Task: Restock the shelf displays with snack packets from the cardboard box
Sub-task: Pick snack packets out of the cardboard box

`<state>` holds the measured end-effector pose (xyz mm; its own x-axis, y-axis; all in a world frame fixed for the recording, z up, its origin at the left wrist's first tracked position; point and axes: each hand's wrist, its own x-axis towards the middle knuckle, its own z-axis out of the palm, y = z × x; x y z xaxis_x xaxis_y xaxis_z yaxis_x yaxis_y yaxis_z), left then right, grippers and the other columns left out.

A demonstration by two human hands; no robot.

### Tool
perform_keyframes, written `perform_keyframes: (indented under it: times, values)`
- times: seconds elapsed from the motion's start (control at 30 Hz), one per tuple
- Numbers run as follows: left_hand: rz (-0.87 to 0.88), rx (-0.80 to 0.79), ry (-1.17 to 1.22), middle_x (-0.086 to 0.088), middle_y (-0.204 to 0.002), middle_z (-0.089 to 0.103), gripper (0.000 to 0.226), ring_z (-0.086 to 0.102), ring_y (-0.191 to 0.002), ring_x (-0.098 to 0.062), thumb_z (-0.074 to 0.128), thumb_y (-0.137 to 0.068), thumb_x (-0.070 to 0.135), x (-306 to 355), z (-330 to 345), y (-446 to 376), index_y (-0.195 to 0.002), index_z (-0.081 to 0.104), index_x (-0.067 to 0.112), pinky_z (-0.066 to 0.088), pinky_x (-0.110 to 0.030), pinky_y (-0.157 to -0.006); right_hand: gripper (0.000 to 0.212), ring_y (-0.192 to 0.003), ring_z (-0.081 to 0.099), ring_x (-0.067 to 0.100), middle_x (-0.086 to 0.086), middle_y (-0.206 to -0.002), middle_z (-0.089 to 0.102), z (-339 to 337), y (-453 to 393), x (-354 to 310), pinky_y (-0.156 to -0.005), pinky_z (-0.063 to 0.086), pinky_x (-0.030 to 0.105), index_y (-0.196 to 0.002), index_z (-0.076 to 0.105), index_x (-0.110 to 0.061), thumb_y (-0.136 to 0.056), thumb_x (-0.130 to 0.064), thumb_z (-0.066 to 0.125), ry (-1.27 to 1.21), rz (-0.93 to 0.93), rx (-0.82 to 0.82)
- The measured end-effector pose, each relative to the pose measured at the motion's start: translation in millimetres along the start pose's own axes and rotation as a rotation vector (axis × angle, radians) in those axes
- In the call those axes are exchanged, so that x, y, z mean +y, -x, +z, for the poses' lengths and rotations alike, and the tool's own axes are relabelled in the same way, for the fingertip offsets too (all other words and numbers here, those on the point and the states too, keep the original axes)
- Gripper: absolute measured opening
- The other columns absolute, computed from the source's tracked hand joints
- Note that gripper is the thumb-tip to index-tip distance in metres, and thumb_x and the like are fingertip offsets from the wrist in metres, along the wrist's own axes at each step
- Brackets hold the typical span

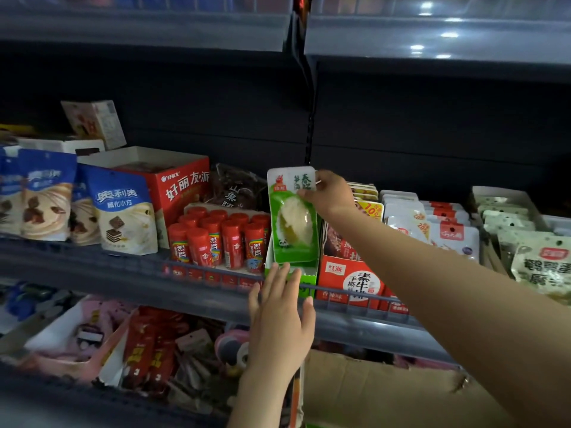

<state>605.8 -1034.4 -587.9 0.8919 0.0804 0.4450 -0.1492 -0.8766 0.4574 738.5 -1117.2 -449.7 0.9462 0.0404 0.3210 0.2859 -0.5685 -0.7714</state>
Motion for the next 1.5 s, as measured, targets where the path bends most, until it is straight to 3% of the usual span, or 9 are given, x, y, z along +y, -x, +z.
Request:
perform_keyframes:
  times: [0.27, 0.33, 0.63, 0.77, 1.0, 1.1, 1.23, 1.33, 1.5]
  values:
    - [-0.018, -0.047, -0.018, 0.013, -0.158, 0.006, 0.064, -0.012, -0.139, 0.003, 0.011, -0.091, 0.052, 3.6, -7.0, -0.2, -0.150, 0.017, 0.028, -0.010, -0.031, -0.113, 0.026, -0.095, 0.061, 0.027, 0.008, -0.103, 0.064, -1.2, -0.3, 13.5, -0.072, 0.051, 0.034, -0.107, 0.056, -0.012, -0.084, -0.022, 0.065, 0.376, 0.012, 0.012]
    - [-0.020, -0.056, -0.024, 0.013, -0.158, 0.005, 0.057, -0.011, -0.140, 0.001, 0.020, -0.095, 0.046, 3.7, -7.0, -0.1, -0.150, 0.016, 0.028, -0.011, -0.031, -0.113, 0.028, -0.097, 0.061, 0.028, 0.009, -0.105, 0.064, -2.5, -1.4, 16.0, -0.072, 0.049, 0.033, -0.109, 0.057, -0.011, -0.084, -0.020, 0.066, 0.347, 0.016, 0.021]
    - [-0.013, -0.047, -0.021, 0.014, -0.158, 0.004, 0.082, -0.016, -0.135, 0.004, -0.003, -0.075, 0.056, 2.9, -7.1, 1.4, -0.150, 0.016, 0.029, -0.012, -0.031, -0.112, 0.048, -0.103, 0.061, 0.028, 0.011, -0.113, 0.065, -2.1, -2.6, 21.7, -0.074, 0.047, 0.030, -0.123, 0.050, -0.010, -0.081, -0.016, 0.072, 0.210, 0.046, 0.021]
    - [-0.024, -0.079, -0.029, 0.014, -0.158, -0.003, 0.058, -0.017, -0.139, 0.001, 0.027, -0.098, 0.045, 4.9, -12.0, 1.0, -0.150, 0.009, 0.029, -0.013, -0.031, -0.112, 0.058, -0.101, 0.060, 0.023, 0.010, -0.110, 0.066, -2.2, 3.1, 24.0, -0.072, 0.041, 0.025, -0.132, 0.044, -0.011, -0.082, -0.016, 0.072, 0.146, 0.040, 0.048]
    - [-0.012, -0.110, -0.008, 0.010, -0.158, -0.012, 0.059, -0.024, -0.136, -0.001, 0.033, -0.099, 0.041, 5.8, -11.0, 3.2, -0.151, 0.008, 0.030, -0.015, -0.030, -0.110, 0.040, -0.098, 0.065, 0.023, 0.003, -0.121, 0.063, -22.9, 43.0, 29.3, -0.085, 0.054, 0.039, -0.123, 0.058, -0.016, -0.085, -0.018, 0.068, -0.106, 0.043, 0.079]
    - [0.054, -0.044, 0.055, 0.011, -0.158, 0.004, 0.051, -0.010, -0.142, -0.001, 0.038, -0.098, 0.036, 11.2, -12.4, 5.7, -0.147, 0.026, 0.029, -0.010, -0.027, -0.111, 0.022, -0.085, 0.066, 0.015, -0.001, -0.099, 0.068, -38.5, 79.9, 39.0, -0.070, 0.057, 0.025, -0.108, 0.065, -0.020, -0.087, -0.016, 0.066, -0.168, 0.000, 0.093]
    - [0.106, 0.085, 0.236, 0.008, -0.132, 0.050, 0.045, 0.037, -0.128, -0.011, 0.037, -0.089, 0.040, 29.8, -10.1, 12.9, -0.125, 0.058, 0.023, 0.025, -0.033, -0.108, 0.015, -0.079, 0.066, 0.011, 0.000, -0.087, 0.069, -57.3, 132.6, 61.2, -0.067, 0.055, 0.019, -0.099, 0.064, -0.025, -0.087, -0.015, 0.065, -0.207, 0.019, 0.102]
    - [0.114, 0.027, 0.320, 0.009, -0.116, 0.058, 0.039, 0.050, -0.112, -0.010, 0.040, -0.088, 0.034, 46.7, -5.0, 19.7, -0.118, 0.062, 0.023, 0.036, -0.031, -0.100, 0.013, -0.077, 0.066, 0.012, -0.001, -0.084, 0.069, -64.6, 164.1, 88.5, -0.068, 0.054, 0.025, -0.096, 0.065, -0.027, -0.086, -0.019, 0.067, -0.208, 0.062, 0.120]
    - [0.095, -0.177, 0.484, 0.007, -0.102, 0.061, 0.022, 0.059, -0.082, -0.005, 0.054, -0.091, 0.019, 71.5, 19.2, 33.4, -0.108, 0.067, 0.020, 0.049, -0.024, -0.078, 0.013, -0.067, 0.061, 0.005, -0.003, -0.078, 0.067, -69.8, 209.4, 140.2, -0.058, 0.044, 0.010, -0.097, 0.065, -0.025, -0.087, -0.016, 0.066, -0.166, 0.212, 0.144]
